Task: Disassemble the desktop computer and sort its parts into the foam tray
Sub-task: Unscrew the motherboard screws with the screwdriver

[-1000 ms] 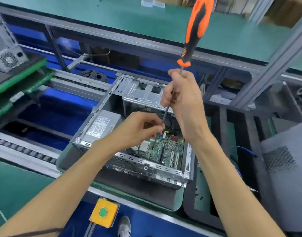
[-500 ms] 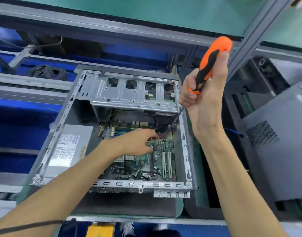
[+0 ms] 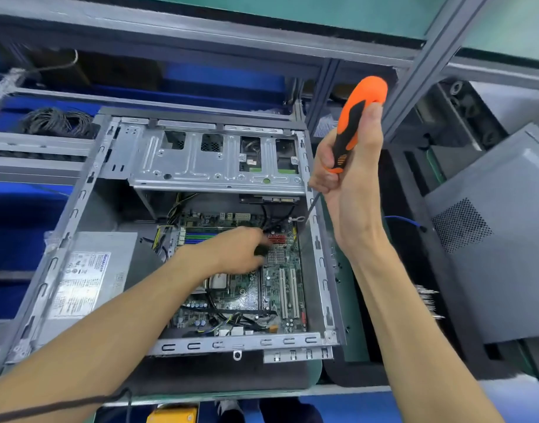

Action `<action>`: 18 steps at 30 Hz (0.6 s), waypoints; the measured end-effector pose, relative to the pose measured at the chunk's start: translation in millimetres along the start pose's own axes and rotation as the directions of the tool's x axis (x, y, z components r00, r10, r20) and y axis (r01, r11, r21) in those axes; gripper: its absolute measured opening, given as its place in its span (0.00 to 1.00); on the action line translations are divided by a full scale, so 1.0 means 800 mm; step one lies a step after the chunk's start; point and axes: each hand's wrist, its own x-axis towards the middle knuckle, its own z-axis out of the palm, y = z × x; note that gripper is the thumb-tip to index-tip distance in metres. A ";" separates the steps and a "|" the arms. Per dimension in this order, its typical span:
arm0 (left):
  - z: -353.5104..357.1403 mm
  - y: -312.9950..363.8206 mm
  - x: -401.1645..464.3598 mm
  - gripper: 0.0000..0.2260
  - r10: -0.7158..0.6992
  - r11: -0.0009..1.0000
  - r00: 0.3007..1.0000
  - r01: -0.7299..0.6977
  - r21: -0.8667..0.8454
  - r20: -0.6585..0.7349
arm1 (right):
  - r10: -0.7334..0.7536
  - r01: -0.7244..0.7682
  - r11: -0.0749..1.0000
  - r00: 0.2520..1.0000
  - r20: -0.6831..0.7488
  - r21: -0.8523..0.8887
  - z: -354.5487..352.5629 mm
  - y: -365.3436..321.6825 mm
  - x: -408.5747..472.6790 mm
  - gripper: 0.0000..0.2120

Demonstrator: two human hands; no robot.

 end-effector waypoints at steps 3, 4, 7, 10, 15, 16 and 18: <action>-0.001 0.000 -0.001 0.21 0.002 1.000 1.000 -0.002 -0.009 -0.007 | 0.004 -0.005 1.000 1.000 -0.011 -0.031 0.003 0.001 0.000 0.26; 0.000 0.000 -0.001 0.21 0.003 1.000 1.000 -0.003 -0.013 -0.009 | 0.003 -0.003 0.999 1.000 -0.012 -0.046 0.004 0.001 0.000 0.26; 0.000 0.000 -0.001 0.21 0.009 1.000 1.000 -0.009 -0.014 -0.010 | 0.000 -0.001 0.997 1.000 -0.017 -0.076 0.006 0.002 0.000 0.26; 0.000 -0.001 0.000 0.21 0.006 1.000 1.000 -0.006 -0.015 -0.006 | 0.011 -0.014 0.996 1.000 -0.027 -0.092 0.009 0.002 -0.001 0.27; 0.000 -0.002 0.000 0.21 0.006 1.000 1.000 -0.006 -0.022 -0.001 | 0.011 -0.013 0.995 1.000 -0.023 -0.102 0.010 0.003 -0.002 0.30; 0.000 -0.002 0.000 0.21 0.006 1.000 1.000 -0.006 -0.024 0.000 | 0.008 -0.010 0.995 1.000 -0.023 -0.104 0.009 0.003 -0.002 0.29; 0.000 -0.002 0.000 0.21 0.006 1.000 1.000 -0.006 -0.028 0.001 | 0.000 -0.002 0.994 1.000 -0.023 -0.106 0.009 0.003 -0.004 0.29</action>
